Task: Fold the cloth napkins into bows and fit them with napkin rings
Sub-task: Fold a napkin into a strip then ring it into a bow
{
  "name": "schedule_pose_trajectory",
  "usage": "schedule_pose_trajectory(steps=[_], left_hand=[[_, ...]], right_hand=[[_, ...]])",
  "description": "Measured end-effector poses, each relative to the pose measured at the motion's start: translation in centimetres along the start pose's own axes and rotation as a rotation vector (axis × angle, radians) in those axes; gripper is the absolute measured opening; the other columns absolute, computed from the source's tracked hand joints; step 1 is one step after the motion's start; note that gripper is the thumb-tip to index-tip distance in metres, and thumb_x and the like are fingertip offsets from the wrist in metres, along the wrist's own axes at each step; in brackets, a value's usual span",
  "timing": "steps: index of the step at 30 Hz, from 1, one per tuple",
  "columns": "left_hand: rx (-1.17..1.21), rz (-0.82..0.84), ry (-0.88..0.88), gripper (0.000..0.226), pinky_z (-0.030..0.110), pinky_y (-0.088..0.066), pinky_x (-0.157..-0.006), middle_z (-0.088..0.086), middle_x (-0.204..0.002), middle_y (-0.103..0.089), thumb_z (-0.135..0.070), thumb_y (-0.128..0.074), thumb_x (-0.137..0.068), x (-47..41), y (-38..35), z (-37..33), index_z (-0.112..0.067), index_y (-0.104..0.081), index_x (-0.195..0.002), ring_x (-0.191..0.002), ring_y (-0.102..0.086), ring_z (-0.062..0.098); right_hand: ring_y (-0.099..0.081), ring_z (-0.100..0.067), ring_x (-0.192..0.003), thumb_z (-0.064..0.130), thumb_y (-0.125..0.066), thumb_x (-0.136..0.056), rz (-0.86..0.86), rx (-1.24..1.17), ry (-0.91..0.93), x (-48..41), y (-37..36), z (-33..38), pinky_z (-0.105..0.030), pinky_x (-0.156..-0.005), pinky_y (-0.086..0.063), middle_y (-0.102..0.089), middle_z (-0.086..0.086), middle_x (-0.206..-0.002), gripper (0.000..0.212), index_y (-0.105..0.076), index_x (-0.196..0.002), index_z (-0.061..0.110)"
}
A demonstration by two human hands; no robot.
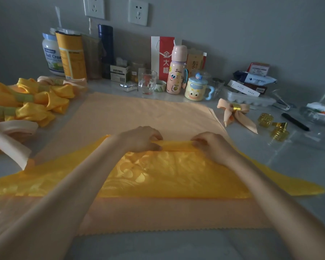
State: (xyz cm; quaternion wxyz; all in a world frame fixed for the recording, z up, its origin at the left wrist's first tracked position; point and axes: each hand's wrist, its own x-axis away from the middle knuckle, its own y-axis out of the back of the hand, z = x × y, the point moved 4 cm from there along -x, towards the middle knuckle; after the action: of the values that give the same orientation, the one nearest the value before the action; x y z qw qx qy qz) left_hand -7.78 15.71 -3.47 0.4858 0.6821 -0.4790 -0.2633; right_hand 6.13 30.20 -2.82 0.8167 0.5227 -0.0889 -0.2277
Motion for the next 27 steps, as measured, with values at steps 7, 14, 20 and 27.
schedule_pose_trajectory(steps=[7, 14, 20, 27], left_hand=[[-0.039, -0.086, 0.014, 0.035, 0.027, -0.035, -0.092, 0.003, -0.130, -0.051, -0.023, -0.060, -0.090, 0.3, 0.2, -1.0, -0.015, -0.053, -0.124, -0.121, -0.045, 0.020], [0.015, -0.255, 0.053, 0.013, 0.039, -0.050, -0.080, 0.004, -0.111, -0.057, -0.014, -0.055, -0.085, 0.6, 0.0, -1.3, -0.022, -0.051, -0.095, -0.096, -0.056, 0.024], [0.032, -0.169, 0.067, 0.034, 0.028, -0.036, -0.075, 0.006, -0.107, -0.054, -0.037, -0.051, -0.094, 1.0, 0.7, -2.3, -0.007, -0.059, -0.107, -0.096, -0.047, 0.020], [-0.147, -0.028, 0.196, 0.037, 0.040, -0.029, -0.102, 0.008, -0.143, -0.035, -0.039, -0.036, -0.099, 0.5, -1.6, -2.0, -0.015, -0.041, -0.127, -0.131, -0.032, 0.027]], right_hand=[[-0.057, -0.011, -0.095, 0.020, -0.071, -0.082, 0.096, -0.041, 0.024, -0.4, 1.0, 0.5, -0.018, -0.080, -0.039, -0.065, 0.003, -0.101, 0.022, -0.069, -0.102, 0.013], [-0.054, -0.014, -0.082, 0.010, -0.064, -0.081, -0.076, 0.040, 0.102, 0.3, 0.9, 1.3, -0.021, -0.065, -0.040, -0.057, 0.005, -0.087, 0.011, -0.057, -0.083, 0.019], [-0.047, -0.017, -0.089, 0.009, -0.054, -0.081, -0.064, 0.299, 0.217, 1.8, 0.0, 2.4, -0.025, -0.068, -0.030, -0.048, 0.003, -0.091, 0.015, -0.043, -0.084, 0.018], [-0.047, -0.018, -0.094, 0.013, -0.050, -0.081, 0.202, 0.352, 0.073, 2.4, 0.0, 2.5, -0.029, -0.073, -0.039, -0.048, 0.003, -0.099, 0.009, -0.049, -0.083, 0.022]])
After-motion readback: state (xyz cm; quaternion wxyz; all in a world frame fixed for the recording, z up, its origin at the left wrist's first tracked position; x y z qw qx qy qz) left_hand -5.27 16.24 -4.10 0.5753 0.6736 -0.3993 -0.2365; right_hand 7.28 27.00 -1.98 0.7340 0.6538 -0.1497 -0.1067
